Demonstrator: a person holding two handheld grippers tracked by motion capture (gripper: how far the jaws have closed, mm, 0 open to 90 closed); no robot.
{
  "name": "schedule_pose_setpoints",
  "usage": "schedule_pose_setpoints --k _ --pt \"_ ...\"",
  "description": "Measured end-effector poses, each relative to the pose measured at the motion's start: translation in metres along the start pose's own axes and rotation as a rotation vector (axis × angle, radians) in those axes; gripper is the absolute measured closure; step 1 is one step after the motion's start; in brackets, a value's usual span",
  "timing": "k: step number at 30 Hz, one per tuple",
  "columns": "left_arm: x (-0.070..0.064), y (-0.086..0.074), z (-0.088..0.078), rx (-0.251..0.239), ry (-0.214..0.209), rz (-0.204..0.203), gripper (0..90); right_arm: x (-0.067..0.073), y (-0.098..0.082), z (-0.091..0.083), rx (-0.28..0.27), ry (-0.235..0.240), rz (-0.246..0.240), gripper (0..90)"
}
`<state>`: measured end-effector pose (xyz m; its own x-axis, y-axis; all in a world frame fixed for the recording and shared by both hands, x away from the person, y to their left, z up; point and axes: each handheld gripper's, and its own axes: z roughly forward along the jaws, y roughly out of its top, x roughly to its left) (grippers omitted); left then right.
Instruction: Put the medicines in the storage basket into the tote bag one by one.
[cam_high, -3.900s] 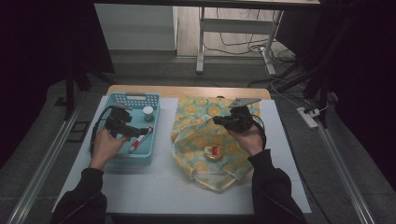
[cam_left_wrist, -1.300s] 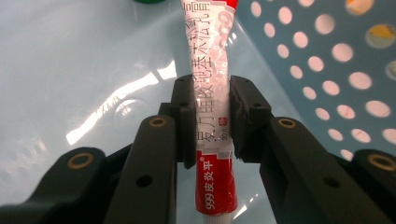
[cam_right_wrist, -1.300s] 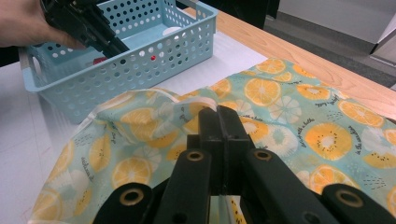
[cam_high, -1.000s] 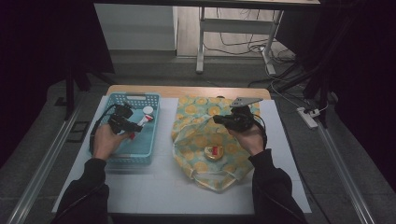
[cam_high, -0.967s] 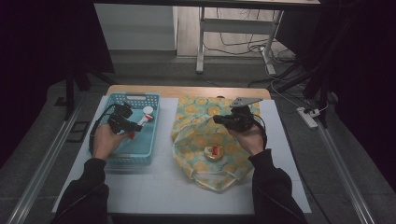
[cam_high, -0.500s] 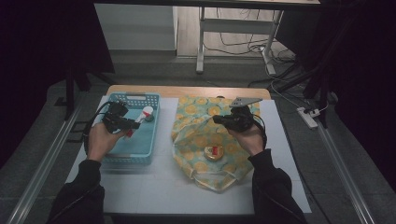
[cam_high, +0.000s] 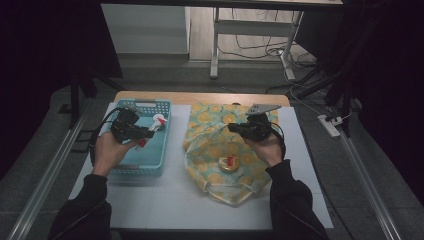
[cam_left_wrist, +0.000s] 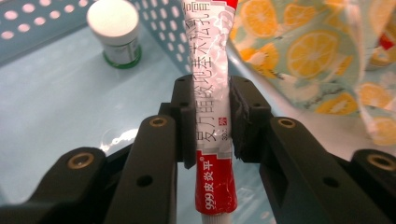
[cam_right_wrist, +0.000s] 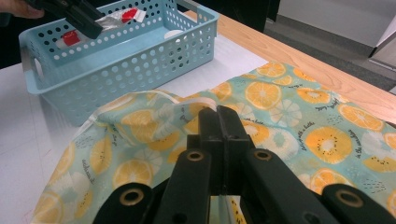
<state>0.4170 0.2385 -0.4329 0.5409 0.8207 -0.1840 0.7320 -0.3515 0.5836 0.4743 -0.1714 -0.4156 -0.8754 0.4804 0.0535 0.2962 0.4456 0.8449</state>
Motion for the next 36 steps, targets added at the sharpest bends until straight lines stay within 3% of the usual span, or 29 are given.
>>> schedule_pose_setpoints --k 20,36 --pt "-0.039 0.009 -0.004 -0.034 -0.085 0.08 72.8 0.0 0.0 0.001 -0.003 -0.004 0.0 90.0" --pt "-0.071 0.019 0.008 -0.033 -0.144 0.15 72.8 0.0 -0.001 0.002 -0.004 -0.004 0.003 90.0"
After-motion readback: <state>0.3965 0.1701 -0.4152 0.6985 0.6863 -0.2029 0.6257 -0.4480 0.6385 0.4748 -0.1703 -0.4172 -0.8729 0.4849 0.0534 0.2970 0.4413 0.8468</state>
